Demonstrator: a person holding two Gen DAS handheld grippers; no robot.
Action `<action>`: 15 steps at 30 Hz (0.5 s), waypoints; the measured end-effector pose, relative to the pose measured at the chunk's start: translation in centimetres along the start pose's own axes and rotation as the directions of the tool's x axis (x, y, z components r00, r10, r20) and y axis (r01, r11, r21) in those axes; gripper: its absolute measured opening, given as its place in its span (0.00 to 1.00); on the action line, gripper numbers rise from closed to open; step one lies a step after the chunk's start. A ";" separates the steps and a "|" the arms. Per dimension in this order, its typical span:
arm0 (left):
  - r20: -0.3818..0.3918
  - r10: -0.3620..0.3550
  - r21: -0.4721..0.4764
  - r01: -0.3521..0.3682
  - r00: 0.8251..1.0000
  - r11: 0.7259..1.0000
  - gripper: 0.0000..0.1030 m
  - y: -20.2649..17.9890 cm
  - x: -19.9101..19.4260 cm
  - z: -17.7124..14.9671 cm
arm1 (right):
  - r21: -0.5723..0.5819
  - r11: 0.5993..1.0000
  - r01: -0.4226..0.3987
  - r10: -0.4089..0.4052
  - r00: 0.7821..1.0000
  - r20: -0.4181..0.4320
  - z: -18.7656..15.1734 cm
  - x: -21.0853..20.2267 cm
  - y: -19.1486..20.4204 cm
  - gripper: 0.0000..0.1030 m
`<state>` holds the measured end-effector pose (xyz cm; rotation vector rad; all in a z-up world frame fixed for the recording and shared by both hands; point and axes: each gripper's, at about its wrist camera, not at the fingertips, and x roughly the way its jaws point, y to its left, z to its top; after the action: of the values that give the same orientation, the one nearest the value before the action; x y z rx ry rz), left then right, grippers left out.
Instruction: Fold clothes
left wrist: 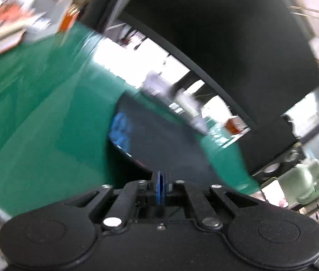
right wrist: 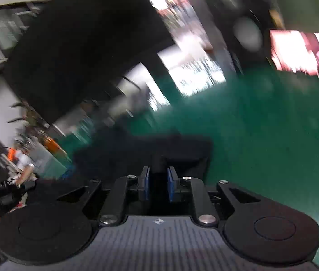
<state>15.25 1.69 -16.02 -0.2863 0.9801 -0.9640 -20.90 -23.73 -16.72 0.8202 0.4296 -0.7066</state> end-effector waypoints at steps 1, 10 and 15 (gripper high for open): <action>0.009 0.005 0.000 -0.005 1.000 1.000 0.03 0.3 -0.1 -0.1 | 0.021 1.000 0.004 -0.004 1.000 -0.004 0.0 -0.1 -0.4 0.25; 0.019 -0.009 0.025 0.008 1.000 1.000 0.03 0.1 -0.4 0.2 | 0.153 0.988 0.005 -0.008 1.000 0.013 -0.8 -0.3 -2.6 0.57; -0.008 0.010 0.018 -0.010 1.000 1.000 0.04 0.5 0.1 -0.4 | 0.145 0.989 -0.015 0.018 1.000 -0.024 -1.8 -0.1 -1.1 0.51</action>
<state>15.23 1.99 -16.57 -0.2623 0.9791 -0.9656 -21.89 -22.82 -18.40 0.9695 0.3969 -0.7187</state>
